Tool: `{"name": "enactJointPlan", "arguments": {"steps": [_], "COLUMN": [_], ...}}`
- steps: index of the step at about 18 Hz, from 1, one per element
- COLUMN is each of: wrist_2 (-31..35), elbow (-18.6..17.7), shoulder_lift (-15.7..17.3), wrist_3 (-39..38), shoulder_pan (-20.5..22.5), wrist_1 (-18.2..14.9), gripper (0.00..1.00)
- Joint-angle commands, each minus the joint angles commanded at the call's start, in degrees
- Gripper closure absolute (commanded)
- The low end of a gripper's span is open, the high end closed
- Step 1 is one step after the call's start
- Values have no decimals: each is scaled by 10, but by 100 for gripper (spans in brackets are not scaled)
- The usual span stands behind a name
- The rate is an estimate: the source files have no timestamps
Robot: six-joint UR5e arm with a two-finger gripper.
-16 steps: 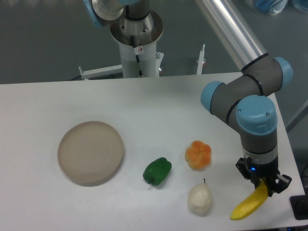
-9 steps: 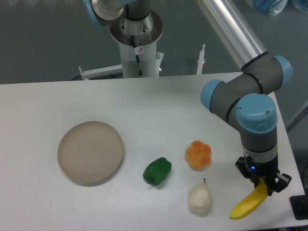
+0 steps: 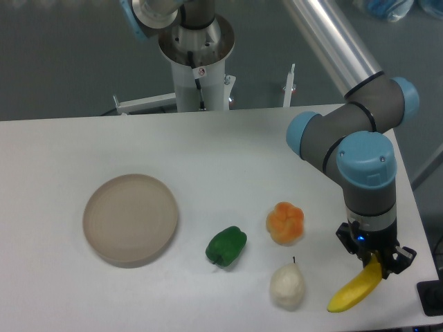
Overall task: Place bananas on a plate
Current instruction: 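Hold the yellow banana in the gripper and begin lifting it, then carry the banana over the pepper toward the beige plate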
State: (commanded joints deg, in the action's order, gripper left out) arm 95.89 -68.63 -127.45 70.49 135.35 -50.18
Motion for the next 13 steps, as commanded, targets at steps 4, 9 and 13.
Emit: {"name": "enactJointPlan", "arguments": {"steps": [4,9,13], "wrist_2": [-1,-20,-51], "elbow": [-45,-84,-133], "shoulder_lift": [36,85,138], "wrist_3": [-10,-61,-110], "shoulder_pan": [-2,-14,-30], "wrist_1": [-6,-32,-60], "gripper": [81,81,81]}}
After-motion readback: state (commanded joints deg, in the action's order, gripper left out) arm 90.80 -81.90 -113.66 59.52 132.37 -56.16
